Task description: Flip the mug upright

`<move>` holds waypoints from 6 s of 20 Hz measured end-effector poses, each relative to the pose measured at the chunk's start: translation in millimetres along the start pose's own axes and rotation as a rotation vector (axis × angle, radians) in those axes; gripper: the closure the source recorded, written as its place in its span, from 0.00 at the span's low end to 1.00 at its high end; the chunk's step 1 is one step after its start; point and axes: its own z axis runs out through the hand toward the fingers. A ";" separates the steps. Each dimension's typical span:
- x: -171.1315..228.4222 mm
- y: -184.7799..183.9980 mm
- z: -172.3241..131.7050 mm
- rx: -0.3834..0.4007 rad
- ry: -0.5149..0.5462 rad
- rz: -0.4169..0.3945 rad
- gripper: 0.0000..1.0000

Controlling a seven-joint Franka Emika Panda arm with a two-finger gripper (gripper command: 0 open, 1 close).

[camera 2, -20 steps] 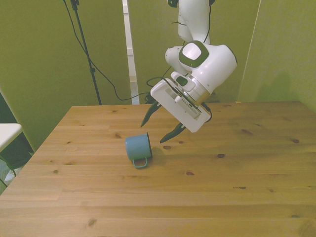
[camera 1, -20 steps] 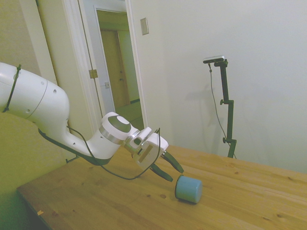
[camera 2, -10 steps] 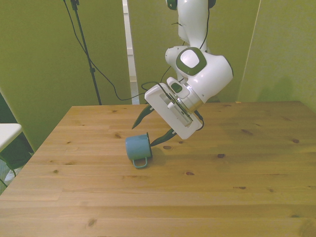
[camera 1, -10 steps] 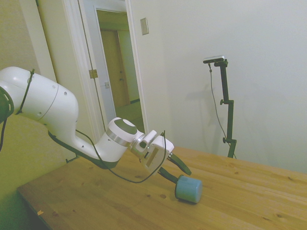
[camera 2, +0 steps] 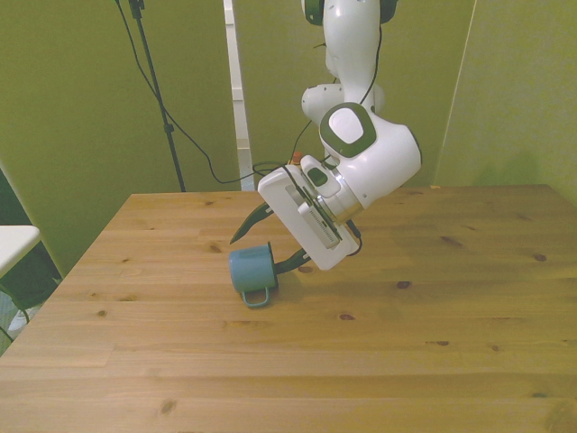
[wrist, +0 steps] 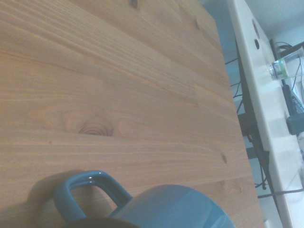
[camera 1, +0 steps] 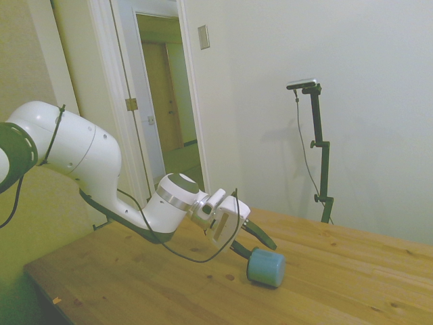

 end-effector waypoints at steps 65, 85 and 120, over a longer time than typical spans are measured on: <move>82.1 98.0 -110.0 0.605 -0.657 0.141 1.00; -0.6 0.0 -90.9 0.748 -0.709 0.091 1.00; 69.2 169.3 -149.6 0.748 -0.679 0.043 0.00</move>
